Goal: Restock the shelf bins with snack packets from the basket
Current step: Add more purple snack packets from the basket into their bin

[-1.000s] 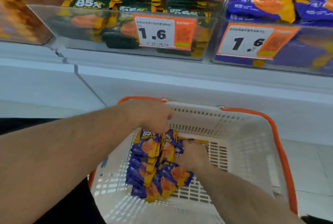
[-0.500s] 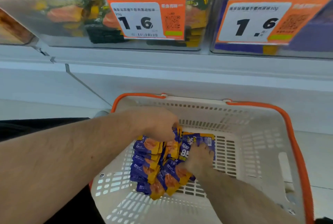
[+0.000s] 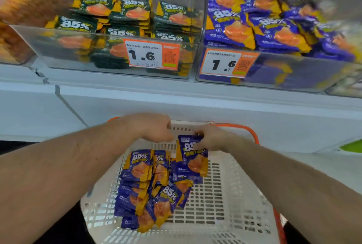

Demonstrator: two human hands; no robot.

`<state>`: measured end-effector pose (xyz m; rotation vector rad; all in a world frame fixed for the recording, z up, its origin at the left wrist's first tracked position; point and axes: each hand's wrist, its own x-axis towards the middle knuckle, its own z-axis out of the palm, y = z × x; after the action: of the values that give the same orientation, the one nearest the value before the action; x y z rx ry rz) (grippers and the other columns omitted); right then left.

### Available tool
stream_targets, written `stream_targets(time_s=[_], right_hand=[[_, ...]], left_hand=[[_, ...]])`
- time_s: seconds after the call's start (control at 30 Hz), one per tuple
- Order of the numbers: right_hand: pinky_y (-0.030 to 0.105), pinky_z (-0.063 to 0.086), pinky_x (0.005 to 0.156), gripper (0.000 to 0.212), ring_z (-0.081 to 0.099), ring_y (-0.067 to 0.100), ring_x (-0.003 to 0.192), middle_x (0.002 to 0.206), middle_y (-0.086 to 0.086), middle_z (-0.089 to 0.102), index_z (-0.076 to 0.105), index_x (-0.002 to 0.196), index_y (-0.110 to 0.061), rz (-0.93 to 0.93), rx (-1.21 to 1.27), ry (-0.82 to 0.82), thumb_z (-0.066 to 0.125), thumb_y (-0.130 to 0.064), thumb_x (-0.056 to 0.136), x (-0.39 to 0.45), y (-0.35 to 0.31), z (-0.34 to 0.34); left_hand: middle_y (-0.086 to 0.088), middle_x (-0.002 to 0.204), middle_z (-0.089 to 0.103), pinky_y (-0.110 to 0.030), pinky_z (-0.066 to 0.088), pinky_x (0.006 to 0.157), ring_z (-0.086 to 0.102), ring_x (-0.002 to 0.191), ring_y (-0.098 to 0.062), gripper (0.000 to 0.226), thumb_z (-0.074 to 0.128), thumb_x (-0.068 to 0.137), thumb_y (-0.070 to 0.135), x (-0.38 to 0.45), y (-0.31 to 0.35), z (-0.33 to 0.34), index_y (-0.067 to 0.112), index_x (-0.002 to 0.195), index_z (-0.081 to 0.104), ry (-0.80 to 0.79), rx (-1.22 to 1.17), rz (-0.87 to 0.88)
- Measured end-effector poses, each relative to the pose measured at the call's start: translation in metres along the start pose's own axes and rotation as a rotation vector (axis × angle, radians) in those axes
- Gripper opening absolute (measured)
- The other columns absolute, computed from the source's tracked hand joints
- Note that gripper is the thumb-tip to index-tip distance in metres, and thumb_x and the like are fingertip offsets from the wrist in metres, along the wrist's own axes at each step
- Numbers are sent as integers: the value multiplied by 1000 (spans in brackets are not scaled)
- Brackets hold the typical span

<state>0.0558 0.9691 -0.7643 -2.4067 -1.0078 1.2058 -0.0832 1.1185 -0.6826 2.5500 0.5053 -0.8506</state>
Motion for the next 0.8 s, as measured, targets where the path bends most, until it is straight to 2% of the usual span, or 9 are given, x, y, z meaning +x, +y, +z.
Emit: stream_targets(time_s=[0.1,0.2,0.27,0.37,0.43,0.5,0.57,0.67,0.8], right_hand=[[42,55,87,17,67,18,93,99,-1,70,63,89,-31,-85,84,25,75,-19,86,-27,-20,-35],[34,52,78,23,64,15,84,90,0,70,63,82,-28,-155,168,78,73,-7,85,-57,-38,-61],[40,52,79,20,64,21,83,94,12,70,65,83,-21,-209,228,185,75,-5,82,-74,-47,-70],[35,50,83,26,63,20,93,105,6,67,65,100,-16,-285,176,582,80,-13,79,-94,-57,-72],[30,47,84,44,54,8,102,118,-1,58,61,115,-16,-347,62,922,81,-20,76,-109,-64,-69],[33,50,82,48,49,4,105,128,0,51,59,115,-15,-450,21,1119,82,-24,74,-122,-70,-66],[37,54,80,46,45,3,115,143,3,43,60,111,-15,-516,27,1188,83,-27,73,-128,-73,-64],[34,51,84,52,34,-3,130,157,2,29,59,111,-18,-476,8,1205,84,-37,69,-134,-80,-63],[40,48,91,75,42,22,135,160,0,23,54,118,-23,-395,-64,1204,74,-61,57,-137,-88,-66]], left_hand=[[2,135,53,-40,43,105,53,121,-20,49,55,96,46,-6,4,-4,23,138,47,-60,-218,107],[6,110,69,-35,53,87,66,100,-20,15,60,96,31,-12,13,-9,33,111,60,-50,-479,279],[0,100,74,-29,56,73,71,90,-20,14,63,94,18,-18,19,-17,29,103,65,43,-609,313],[-2,93,76,-23,53,60,70,79,-17,16,64,93,10,-26,23,-35,26,98,67,165,-746,339],[-7,96,76,-28,55,64,69,81,-22,13,62,95,11,-30,25,-48,22,101,67,224,-807,362],[-11,97,75,-33,55,69,69,81,-25,15,60,95,10,-34,31,-58,18,107,67,287,-868,404],[-16,98,74,-34,56,68,68,79,-25,18,59,95,8,-39,37,-67,12,112,65,344,-935,460],[-13,89,75,-30,54,60,66,68,-21,13,59,95,7,-46,47,-75,7,107,64,459,-1032,518],[-5,78,75,-26,53,52,66,58,-16,13,57,96,3,-50,60,-81,11,98,66,592,-1116,565]])
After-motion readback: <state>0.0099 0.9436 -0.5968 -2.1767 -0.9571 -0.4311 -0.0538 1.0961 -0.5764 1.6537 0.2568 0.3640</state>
